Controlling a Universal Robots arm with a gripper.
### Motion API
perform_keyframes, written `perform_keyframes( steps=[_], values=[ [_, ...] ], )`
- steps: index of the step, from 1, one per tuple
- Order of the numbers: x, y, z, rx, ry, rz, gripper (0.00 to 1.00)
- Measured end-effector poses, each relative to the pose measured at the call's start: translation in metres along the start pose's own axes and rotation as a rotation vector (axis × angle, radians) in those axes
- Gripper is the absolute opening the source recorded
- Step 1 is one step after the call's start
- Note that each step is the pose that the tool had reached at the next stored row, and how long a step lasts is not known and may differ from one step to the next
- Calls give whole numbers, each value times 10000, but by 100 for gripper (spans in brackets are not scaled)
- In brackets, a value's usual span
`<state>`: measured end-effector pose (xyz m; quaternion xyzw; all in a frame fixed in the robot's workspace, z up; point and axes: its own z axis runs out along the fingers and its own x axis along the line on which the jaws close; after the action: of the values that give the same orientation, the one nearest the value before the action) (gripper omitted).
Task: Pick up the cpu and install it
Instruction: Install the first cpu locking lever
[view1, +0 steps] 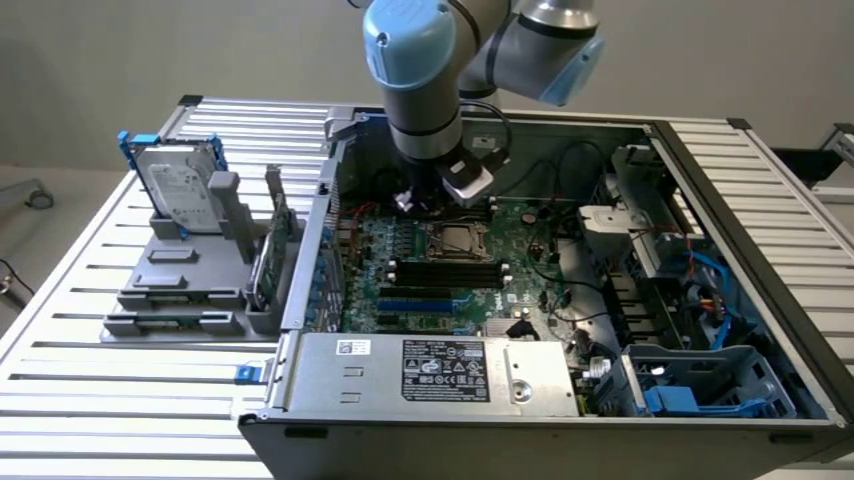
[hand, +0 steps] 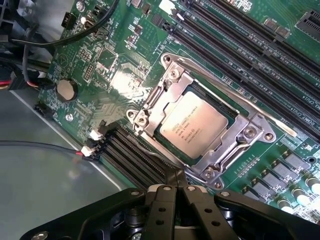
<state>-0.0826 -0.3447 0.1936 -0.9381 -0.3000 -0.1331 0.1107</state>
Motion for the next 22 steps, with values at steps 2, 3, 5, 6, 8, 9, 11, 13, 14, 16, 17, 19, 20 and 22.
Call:
perform_keyframes(
  steps=[2, 3, 5, 6, 8, 9, 11, 13, 14, 16, 17, 19, 20, 22],
  values=[
    [5, 4, 3, -2, -2, 0, 11],
    [7, 6, 5, -3, -2, 0, 11],
    [11, 10, 8, -5, -4, -1, 11],
    [13, 12, 10, -7, -6, -1, 11],
    [17, 16, 14, -9, -7, -1, 11],
    [19, 18, 16, -10, -8, -2, 11],
    [23, 23, 19, -13, -11, -2, 11],
    [28, 27, 23, -18, -13, -3, 11],
    [31, 30, 25, -20, -15, -4, 11],
    [35, 34, 29, -26, -20, -5, 11],
    [38, 36, 30, -28, -21, -6, 11],
    [43, 41, 34, -32, -24, -7, 11],
    [46, 44, 36, -34, -25, -7, 11],
    [52, 49, 38, -39, -29, -8, 11]
  ],
)
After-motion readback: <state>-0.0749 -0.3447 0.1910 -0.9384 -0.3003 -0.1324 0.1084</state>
